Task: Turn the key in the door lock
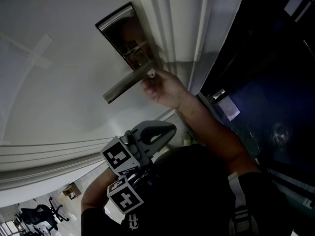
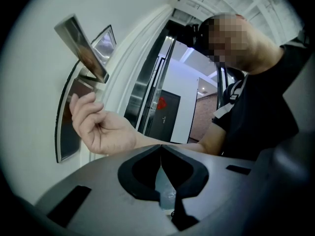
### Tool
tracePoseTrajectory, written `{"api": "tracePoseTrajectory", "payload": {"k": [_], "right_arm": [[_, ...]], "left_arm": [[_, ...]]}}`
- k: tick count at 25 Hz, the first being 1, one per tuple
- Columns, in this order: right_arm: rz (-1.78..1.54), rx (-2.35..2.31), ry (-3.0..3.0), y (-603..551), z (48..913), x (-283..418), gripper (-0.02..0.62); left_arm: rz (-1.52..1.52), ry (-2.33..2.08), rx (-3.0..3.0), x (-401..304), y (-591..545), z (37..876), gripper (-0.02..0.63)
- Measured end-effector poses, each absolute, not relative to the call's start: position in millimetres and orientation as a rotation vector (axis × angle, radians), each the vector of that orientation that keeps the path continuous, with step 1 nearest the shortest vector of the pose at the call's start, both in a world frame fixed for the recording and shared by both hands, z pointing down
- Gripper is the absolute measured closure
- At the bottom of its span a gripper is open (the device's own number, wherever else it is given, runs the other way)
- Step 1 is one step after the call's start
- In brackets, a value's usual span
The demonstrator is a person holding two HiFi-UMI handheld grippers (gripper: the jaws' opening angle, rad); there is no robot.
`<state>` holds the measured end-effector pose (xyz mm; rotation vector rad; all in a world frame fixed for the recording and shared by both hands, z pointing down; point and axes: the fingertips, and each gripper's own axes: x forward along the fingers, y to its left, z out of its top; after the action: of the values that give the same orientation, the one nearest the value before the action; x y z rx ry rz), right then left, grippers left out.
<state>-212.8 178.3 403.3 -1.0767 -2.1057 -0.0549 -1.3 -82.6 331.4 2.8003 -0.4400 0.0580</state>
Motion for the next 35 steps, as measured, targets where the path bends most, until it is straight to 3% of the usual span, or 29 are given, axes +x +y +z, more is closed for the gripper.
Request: {"api": "tracePoseTrajectory", "payload": {"k": [35], "right_arm": [[-0.057, -1.085, -2.098, 181.3, 405.2, -212.1, 0.578]], "left_arm": [[0.054, -0.455, 2.803, -3.0, -81.3, 332.2, 0.6]]}}
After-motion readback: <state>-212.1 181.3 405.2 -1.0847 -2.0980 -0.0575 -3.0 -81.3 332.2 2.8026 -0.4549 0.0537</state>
